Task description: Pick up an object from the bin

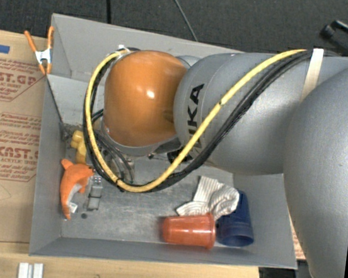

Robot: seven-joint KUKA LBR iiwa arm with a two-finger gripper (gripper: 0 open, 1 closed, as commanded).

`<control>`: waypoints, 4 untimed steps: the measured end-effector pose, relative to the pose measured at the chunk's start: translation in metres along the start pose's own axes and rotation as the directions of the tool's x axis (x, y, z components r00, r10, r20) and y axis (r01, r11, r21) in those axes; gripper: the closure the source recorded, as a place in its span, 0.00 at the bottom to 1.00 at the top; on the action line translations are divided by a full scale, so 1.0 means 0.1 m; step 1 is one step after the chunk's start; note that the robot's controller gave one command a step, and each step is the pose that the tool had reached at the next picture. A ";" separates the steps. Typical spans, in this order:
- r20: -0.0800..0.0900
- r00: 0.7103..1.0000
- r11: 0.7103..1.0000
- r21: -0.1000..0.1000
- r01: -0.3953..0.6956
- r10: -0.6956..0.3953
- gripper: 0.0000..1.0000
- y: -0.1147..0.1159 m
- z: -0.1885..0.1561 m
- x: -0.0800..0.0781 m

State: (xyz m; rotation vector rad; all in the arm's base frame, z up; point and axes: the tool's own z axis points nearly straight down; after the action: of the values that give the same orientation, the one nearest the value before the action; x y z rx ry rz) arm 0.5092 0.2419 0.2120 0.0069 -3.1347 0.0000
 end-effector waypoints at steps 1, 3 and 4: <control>0.007 1.000 1.000 -0.002 -0.003 0.003 0.00 -0.01 -0.05 -0.02; 0.004 0.914 0.914 0.002 0.406 -0.406 0.00 -0.06 0.69 -0.42; 0.010 0.924 0.924 0.000 0.383 -0.383 0.00 -0.05 0.58 -0.46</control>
Offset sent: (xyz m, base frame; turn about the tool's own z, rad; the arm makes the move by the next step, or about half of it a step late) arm 0.0404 -0.0159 -0.0702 -0.2979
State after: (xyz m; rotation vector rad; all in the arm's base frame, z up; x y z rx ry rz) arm 0.5545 0.2368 0.1539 0.6205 -3.0827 -0.0046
